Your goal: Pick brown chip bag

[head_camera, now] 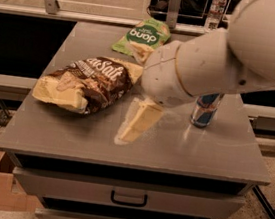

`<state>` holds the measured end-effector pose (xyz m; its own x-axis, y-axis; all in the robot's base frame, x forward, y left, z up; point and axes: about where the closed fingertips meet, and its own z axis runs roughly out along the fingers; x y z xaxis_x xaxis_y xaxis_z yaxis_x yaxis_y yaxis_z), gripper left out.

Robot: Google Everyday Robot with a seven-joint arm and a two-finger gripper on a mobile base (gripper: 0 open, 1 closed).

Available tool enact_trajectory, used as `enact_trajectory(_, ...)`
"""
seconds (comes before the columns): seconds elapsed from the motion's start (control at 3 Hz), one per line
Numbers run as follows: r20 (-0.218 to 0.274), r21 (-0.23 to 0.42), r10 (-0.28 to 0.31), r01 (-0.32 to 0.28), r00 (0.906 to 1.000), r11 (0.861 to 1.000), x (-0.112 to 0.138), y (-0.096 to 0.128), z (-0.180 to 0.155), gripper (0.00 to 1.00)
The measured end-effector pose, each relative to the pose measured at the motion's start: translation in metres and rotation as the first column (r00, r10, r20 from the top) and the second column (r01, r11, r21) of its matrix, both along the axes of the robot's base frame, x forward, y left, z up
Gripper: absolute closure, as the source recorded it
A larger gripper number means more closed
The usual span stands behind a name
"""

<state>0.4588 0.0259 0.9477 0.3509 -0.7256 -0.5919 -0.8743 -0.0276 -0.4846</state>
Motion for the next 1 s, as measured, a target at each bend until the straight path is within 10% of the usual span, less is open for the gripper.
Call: enact_trajectory(1.0,0.014,0.014,0.145,-0.146,0.9893,0.989,0.019,0.102,-0.04,0.0)
